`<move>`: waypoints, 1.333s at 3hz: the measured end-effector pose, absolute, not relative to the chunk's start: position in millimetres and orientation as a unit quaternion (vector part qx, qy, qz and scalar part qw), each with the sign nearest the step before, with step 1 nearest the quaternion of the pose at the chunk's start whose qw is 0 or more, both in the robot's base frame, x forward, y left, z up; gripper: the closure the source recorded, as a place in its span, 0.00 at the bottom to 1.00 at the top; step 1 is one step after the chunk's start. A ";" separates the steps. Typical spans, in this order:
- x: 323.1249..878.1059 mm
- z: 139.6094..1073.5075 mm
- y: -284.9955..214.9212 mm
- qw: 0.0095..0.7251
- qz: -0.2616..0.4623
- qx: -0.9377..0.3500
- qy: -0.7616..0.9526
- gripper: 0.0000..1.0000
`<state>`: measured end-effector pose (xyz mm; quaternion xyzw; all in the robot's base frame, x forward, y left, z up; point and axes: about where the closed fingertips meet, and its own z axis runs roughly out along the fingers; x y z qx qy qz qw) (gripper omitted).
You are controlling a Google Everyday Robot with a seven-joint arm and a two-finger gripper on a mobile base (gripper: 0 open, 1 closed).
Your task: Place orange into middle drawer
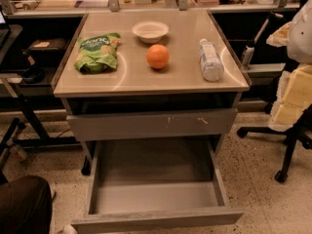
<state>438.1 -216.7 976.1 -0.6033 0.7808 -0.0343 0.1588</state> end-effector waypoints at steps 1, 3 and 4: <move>438.2 976.1 -216.7 0.159 -0.034 -0.603 0.781 0.00; 488.5 959.9 -193.9 0.215 -0.016 -0.562 0.799 0.00; 539.3 947.9 -177.4 0.241 -0.001 -0.542 0.805 0.00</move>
Offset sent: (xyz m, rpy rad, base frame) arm 0.0269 0.0104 -0.0179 0.0728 -0.0525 -0.0869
